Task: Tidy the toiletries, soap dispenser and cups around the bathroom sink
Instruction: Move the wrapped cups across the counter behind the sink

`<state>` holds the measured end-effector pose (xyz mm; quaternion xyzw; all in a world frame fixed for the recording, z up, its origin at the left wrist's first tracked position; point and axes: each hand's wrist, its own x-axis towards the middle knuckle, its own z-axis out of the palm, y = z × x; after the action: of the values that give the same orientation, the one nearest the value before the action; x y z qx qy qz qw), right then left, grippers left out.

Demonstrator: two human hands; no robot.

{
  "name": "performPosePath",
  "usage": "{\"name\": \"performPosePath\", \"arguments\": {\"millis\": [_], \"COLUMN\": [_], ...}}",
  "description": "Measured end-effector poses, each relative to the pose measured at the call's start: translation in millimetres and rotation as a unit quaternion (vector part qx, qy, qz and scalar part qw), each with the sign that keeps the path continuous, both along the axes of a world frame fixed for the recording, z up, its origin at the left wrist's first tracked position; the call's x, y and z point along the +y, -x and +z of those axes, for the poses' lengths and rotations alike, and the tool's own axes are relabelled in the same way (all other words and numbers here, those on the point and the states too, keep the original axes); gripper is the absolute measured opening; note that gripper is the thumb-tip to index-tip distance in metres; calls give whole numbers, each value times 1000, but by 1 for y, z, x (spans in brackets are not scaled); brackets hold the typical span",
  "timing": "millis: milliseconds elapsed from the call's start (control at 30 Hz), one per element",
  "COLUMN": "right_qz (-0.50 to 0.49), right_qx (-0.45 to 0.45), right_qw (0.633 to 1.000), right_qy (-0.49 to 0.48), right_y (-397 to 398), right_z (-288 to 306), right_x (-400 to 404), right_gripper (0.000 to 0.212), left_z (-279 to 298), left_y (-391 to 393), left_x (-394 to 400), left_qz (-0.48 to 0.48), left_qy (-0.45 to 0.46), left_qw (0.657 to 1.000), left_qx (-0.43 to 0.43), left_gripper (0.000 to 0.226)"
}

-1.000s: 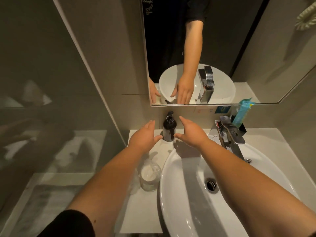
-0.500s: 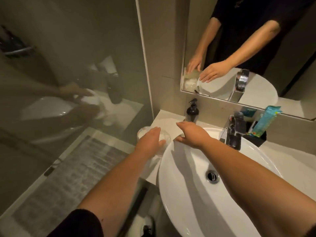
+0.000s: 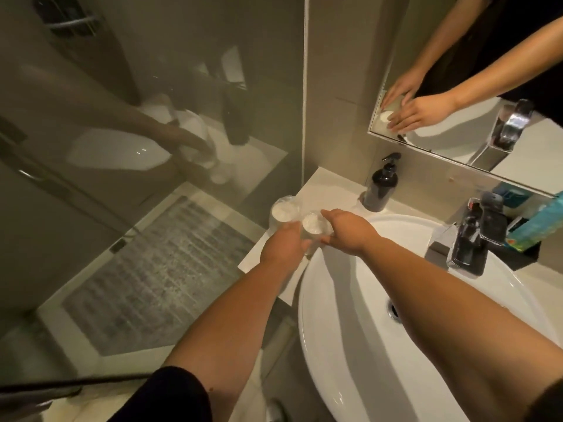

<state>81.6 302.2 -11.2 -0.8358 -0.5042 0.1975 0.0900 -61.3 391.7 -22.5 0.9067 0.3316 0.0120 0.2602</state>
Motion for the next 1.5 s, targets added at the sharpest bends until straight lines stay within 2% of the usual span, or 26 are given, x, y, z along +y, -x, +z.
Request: {"name": "performPosePath", "arguments": {"millis": [133, 267, 467, 867, 1133, 1500], "right_qz": [-4, -16, -44, -68, -111, -288], "right_qx": [4, 12, 50, -6, -40, -31], "right_qw": [1000, 999, 996, 987, 979, 940], "right_qy": [-3, -26, -62, -145, -169, -183], "right_y": [-5, -6, 0, 19, 55, 105], "right_z": [-10, -15, -15, 60, 91, 74], "right_x": [8, 14, 15, -11, -54, -164], "right_gripper": [63, 53, 52, 69, 64, 59], "left_z": [-14, -22, -22, 47, 71, 49], "left_y": [-13, -19, -18, -4, 20, 25], "left_x": [5, 9, 11, -7, -32, -115], "left_qz": [8, 30, 47, 58, 3, -151], "left_qy": [13, 15, 35, 52, 39, 52], "left_qw": [1000, 999, 997, 986, 984, 972], "left_qx": [-12, -30, -54, -146, -171, -172], "left_gripper": [38, 36, 31, 30, 21, 22]}}
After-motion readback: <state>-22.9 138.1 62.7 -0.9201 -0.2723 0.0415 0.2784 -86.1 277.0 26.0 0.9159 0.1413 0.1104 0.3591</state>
